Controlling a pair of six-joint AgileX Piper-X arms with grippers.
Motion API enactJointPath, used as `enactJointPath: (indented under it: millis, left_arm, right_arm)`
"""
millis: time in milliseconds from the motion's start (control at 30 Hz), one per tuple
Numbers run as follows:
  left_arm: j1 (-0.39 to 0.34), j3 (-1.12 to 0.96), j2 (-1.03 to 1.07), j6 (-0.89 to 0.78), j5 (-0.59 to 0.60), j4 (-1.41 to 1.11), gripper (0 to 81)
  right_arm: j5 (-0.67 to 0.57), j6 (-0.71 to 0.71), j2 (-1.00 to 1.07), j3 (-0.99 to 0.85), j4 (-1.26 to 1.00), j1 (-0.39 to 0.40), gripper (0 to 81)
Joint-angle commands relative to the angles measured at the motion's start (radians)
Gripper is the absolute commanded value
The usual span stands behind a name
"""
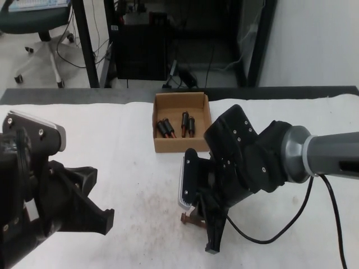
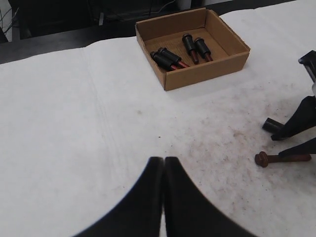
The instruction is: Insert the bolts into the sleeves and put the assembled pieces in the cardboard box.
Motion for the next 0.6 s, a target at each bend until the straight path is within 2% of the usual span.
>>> enactJointPath:
  millis: [0, 567]
  left_arm:
    - [0.003, -0.008, -0.010, -0.017, 0.000, -0.011, 0.3]
    - [0.003, -0.008, -0.010, -0.017, 0.000, -0.011, 0.3]
  right_arm:
    - [0.002, -0.005, -0.003, -0.006, -0.005, -0.006, 22.8]
    - [0.005, -0.001, 0.049, -0.020, 0.061, 0.002, 22.8]
